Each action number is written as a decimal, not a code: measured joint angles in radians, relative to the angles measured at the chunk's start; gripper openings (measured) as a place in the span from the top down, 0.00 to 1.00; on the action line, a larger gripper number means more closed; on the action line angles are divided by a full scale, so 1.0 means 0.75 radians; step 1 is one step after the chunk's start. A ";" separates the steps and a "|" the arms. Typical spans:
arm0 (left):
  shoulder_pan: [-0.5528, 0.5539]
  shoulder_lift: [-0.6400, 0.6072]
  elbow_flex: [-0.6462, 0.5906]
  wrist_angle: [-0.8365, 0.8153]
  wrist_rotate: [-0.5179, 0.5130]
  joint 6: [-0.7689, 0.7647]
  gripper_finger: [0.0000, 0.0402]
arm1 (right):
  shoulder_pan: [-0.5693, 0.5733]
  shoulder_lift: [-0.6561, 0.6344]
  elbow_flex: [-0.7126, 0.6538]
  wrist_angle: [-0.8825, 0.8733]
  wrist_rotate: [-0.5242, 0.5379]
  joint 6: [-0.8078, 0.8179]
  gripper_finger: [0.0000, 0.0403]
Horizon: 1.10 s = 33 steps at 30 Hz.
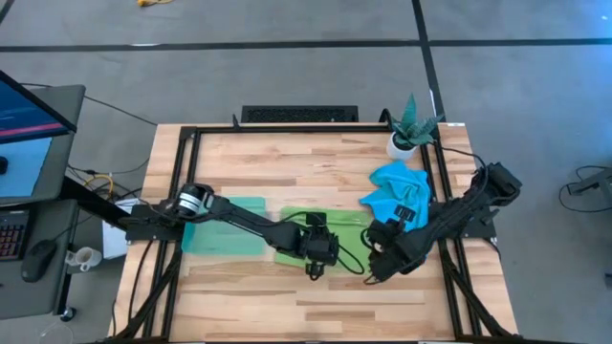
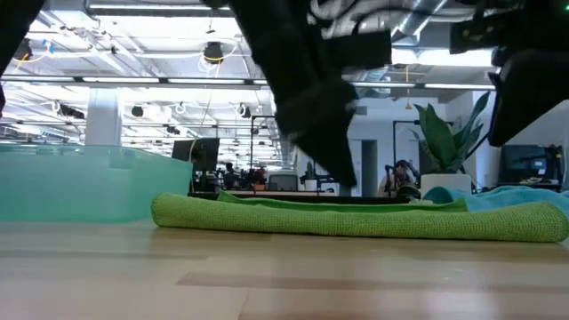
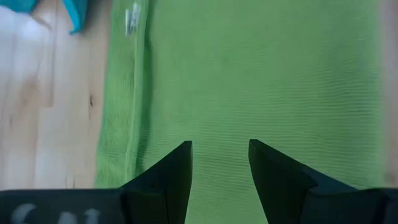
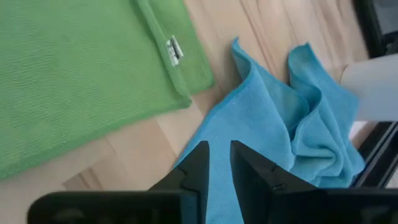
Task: Roll microfiber towels into tight, uniform cylinder then place into a basket
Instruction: Fold the green towel
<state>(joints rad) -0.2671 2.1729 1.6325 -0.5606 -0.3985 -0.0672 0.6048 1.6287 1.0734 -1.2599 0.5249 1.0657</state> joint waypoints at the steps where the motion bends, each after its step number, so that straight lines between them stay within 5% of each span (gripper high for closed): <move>1: 0.007 0.011 0.000 0.005 0.000 -0.004 0.62 | 0.008 0.000 0.005 -0.005 0.011 0.000 0.79; 13: 0.131 0.055 0.000 -0.083 0.038 0.048 0.62 | -0.042 -0.001 0.018 -0.024 0.061 -0.001 0.81; 33: 0.272 0.066 0.006 -0.103 0.325 0.985 0.63 | -0.042 -0.001 0.018 -0.015 0.069 0.001 0.81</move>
<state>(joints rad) -0.0628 2.2227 1.6367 -0.6380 -0.1547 0.6714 0.5735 1.6283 1.0870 -1.2713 0.5770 1.0660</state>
